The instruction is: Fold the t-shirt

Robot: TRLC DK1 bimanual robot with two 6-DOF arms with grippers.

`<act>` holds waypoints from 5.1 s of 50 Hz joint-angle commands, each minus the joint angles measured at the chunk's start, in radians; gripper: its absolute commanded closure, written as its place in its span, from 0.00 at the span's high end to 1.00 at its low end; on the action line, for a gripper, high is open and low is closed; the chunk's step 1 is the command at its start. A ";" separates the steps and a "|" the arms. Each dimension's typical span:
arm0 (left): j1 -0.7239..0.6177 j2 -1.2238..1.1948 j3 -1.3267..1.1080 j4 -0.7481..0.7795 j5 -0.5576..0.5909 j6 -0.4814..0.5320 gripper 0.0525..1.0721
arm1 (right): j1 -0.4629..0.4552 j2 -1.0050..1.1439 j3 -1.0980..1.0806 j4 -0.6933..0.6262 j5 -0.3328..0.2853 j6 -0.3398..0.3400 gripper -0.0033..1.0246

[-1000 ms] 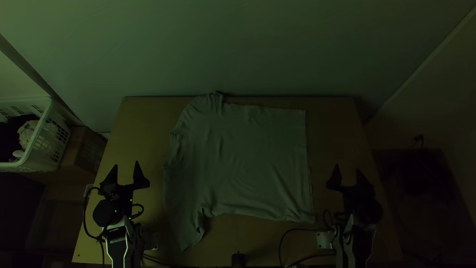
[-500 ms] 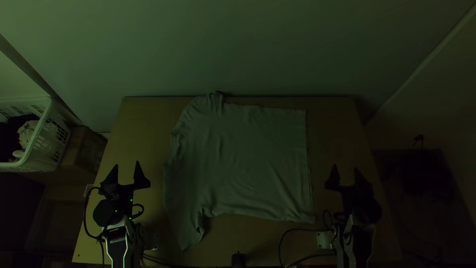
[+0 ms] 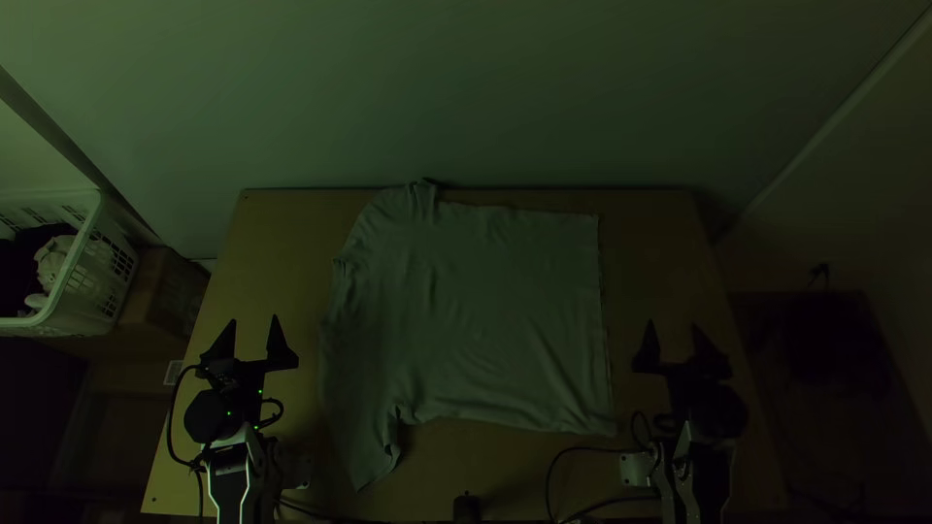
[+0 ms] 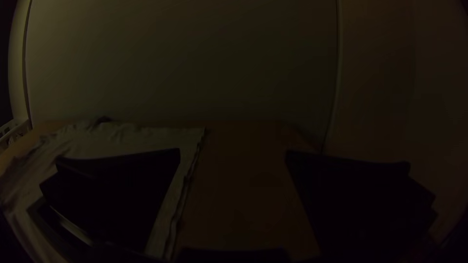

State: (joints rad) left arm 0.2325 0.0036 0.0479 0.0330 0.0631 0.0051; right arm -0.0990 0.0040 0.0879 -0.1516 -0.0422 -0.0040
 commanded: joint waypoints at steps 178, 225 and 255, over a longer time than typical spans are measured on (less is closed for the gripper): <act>-0.360 2.484 2.236 -0.659 -0.055 -0.043 0.47 | 0.111 1.824 1.552 -0.445 -0.002 0.251 0.96; -0.355 2.363 2.225 -0.713 -0.046 -0.108 0.03 | 0.143 2.314 1.975 -0.632 -0.008 0.295 0.90; -0.341 2.359 2.222 -0.720 -0.046 -0.120 0.03 | 0.203 2.513 2.193 -0.718 0.041 0.280 0.53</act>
State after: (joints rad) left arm -0.1158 2.4092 2.2723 -0.6731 0.0139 -0.0975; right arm 0.0917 2.4767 2.2662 -0.8551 -0.0200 0.2764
